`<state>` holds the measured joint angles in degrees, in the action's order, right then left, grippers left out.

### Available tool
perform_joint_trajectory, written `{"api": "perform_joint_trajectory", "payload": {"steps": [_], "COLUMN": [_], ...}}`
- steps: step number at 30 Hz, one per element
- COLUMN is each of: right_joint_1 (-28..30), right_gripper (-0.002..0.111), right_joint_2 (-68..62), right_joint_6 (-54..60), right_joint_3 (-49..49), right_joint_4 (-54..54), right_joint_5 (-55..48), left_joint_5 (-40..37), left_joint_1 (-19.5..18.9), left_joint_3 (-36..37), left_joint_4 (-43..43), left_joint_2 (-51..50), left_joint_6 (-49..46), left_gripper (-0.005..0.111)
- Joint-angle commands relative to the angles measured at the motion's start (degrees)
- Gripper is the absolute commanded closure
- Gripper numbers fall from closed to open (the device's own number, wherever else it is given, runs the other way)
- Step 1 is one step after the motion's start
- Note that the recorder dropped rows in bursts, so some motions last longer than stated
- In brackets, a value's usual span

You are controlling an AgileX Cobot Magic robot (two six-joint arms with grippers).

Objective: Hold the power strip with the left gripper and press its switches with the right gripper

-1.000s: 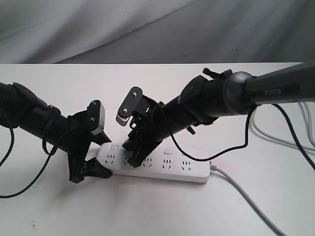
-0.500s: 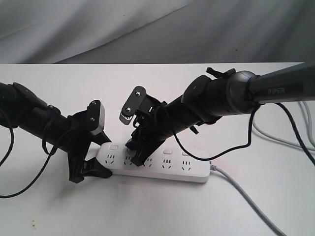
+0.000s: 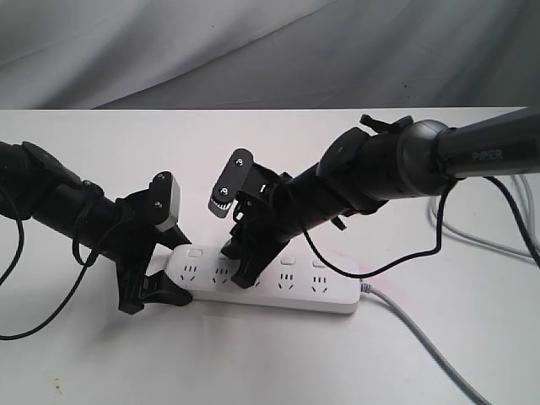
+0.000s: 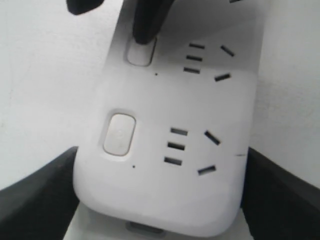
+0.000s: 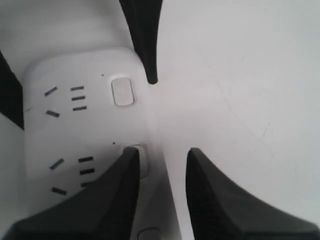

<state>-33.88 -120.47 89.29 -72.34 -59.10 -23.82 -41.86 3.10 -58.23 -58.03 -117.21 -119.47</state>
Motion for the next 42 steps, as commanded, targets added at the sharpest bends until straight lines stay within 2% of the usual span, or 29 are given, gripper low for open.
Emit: {"api": "perform_joint_trajectory", "payload": {"steps": [1, 10, 15, 22, 42], "right_joint_1": [0.28, 0.28, 2.55, 3.78, 2.98], "right_gripper": [0.078, 0.078, 0.078, 0.078, 0.078], "right_joint_2": [3.12, 6.02, 8.12, 10.26, 6.68], "right_joint_6": [0.85, 0.13, -2.38, -1.95, 3.95], "right_joint_3": [0.53, 0.53, 0.98, 5.56, 5.65], "right_joint_4": [1.31, 0.86, 2.25, 3.29, 2.23], "right_joint_5": [-0.16, -1.46, -5.73, -4.73, -0.86], "left_joint_5": [-0.10, -0.10, -0.10, -0.10, -0.10], "left_joint_1": [0.16, 0.16, 0.16, 0.16, 0.16], "left_joint_3": [0.00, 0.00, 0.00, 0.00, 0.00], "left_joint_4": [0.15, 0.15, 0.15, 0.15, 0.15], "left_joint_2": [-0.25, -0.25, -0.25, -0.25, -0.25], "left_joint_6": [0.39, 0.39, 0.60, 0.60, 0.60], "left_gripper": [0.056, 0.056, 0.056, 0.056, 0.056]}}
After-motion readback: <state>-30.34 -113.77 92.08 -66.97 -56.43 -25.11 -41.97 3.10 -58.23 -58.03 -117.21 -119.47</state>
